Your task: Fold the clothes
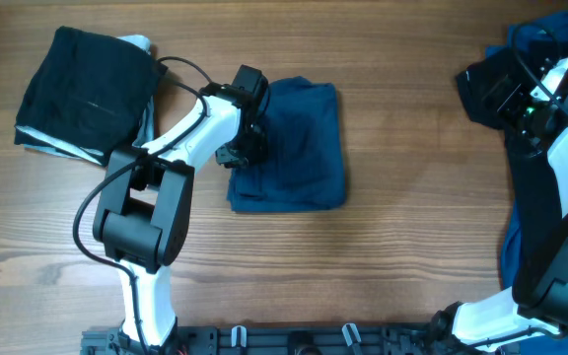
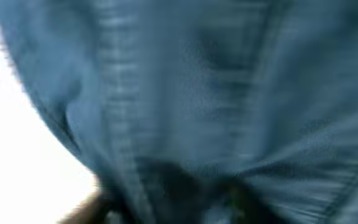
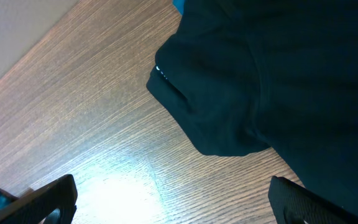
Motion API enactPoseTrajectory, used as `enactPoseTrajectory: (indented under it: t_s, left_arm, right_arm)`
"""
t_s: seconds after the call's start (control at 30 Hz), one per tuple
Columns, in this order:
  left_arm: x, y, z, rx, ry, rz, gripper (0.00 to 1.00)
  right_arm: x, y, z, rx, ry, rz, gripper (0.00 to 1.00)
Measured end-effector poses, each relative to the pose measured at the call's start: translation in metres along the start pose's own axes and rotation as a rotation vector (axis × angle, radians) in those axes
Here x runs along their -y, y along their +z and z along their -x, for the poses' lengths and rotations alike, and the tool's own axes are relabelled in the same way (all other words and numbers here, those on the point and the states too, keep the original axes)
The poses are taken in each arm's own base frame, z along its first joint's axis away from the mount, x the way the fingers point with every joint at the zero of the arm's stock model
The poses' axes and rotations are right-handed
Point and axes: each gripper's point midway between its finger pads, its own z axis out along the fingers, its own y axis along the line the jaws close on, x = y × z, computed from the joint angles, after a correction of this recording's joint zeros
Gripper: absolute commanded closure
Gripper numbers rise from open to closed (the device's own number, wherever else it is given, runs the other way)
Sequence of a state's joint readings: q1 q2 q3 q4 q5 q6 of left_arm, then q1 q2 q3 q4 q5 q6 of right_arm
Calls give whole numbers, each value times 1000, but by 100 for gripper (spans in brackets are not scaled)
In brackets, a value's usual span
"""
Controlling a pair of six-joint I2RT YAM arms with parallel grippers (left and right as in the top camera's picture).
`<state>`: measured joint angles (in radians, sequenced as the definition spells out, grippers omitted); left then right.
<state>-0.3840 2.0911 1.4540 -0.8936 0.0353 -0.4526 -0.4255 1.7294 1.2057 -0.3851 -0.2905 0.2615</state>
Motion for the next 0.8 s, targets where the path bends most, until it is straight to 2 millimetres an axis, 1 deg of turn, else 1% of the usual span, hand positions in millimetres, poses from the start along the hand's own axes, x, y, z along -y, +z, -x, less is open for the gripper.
enactPoseTrajectory:
  t_s: [0.07,0.13,0.2,0.27,0.33,0.47,0.63,0.8]
  left_arm:
    - [-13,0,1,-7,-16,32,0]
    - [-20,0,5,-10,-39,21,3]
    - [-20,0,11,8,-47,9,5]
    - [-20,0,22,49,-51,2,4]
    - [-20,0,27,68,-54,1,3]
    - [-20,0,25,52,-21,-13,1]
    - [-20,-7,27,39,-7,-96,0]
    - [-12,-9,29,49,37,-140,0]
  right_arm:
    - [0,0,0,0,0,0,0]
    - [0,0,0,0,0,0,0]
    - [0,0,0,0,0,0,1]
    - [0,0,0,0,0,0,0]
    - [0,0,0,0,0,0,1]
    - [0,0,0,0,0,0,0]
    - [0,0,0,0,0,0,1]
    - [0,0,0,0,0,0,0]
